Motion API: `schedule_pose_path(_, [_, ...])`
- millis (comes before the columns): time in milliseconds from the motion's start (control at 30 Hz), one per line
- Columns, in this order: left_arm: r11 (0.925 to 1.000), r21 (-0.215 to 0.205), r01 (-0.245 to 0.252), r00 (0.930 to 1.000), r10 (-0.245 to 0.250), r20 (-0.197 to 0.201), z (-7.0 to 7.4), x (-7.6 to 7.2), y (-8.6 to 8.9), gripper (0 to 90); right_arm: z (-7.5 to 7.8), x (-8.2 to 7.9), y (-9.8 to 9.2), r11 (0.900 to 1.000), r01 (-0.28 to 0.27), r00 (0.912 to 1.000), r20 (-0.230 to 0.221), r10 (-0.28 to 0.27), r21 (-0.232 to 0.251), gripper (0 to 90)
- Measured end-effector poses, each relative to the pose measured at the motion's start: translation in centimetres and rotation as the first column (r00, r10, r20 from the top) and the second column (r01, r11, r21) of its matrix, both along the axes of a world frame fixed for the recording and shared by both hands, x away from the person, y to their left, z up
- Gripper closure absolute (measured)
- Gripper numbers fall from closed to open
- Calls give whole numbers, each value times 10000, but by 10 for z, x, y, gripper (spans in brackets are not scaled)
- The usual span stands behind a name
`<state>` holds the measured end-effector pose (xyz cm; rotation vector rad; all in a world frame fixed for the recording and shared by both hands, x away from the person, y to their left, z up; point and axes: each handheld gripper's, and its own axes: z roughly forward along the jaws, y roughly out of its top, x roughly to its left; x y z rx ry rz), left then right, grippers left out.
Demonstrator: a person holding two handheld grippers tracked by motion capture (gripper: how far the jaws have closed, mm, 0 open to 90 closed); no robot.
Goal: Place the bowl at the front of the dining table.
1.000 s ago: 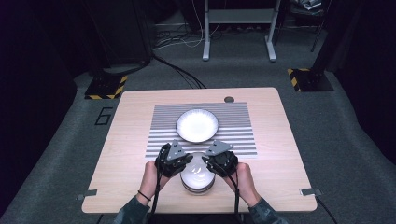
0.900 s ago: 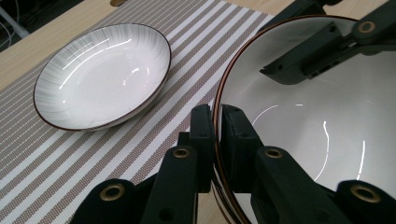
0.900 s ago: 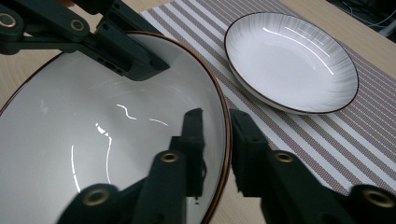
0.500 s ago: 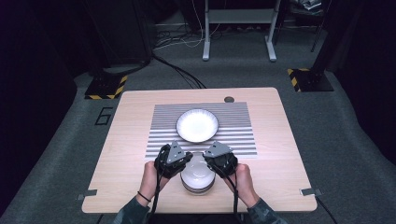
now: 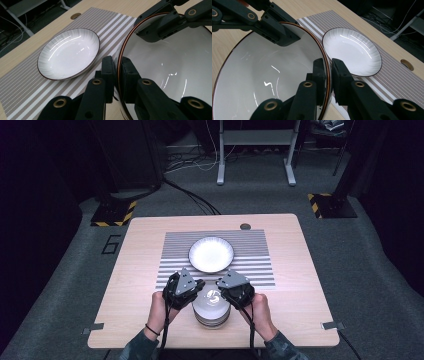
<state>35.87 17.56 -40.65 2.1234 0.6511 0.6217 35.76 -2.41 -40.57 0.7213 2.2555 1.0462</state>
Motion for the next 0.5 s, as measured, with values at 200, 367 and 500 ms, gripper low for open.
schedule_pose_path(200, [10000,1,-53,9999,53,162,6,1,1,831,6,1,2,10000,35,9999,129,-35,35,814])
schedule_pose_path(367, [10000,-25,-85,9997,86,237,9,2,2,830,10,3,4,10000,72,9998,192,-72,36,814])
schedule_pose_path(500, [10000,-18,-85,9996,86,271,11,4,3,830,12,4,4,10000,37,9997,253,-37,1,813])
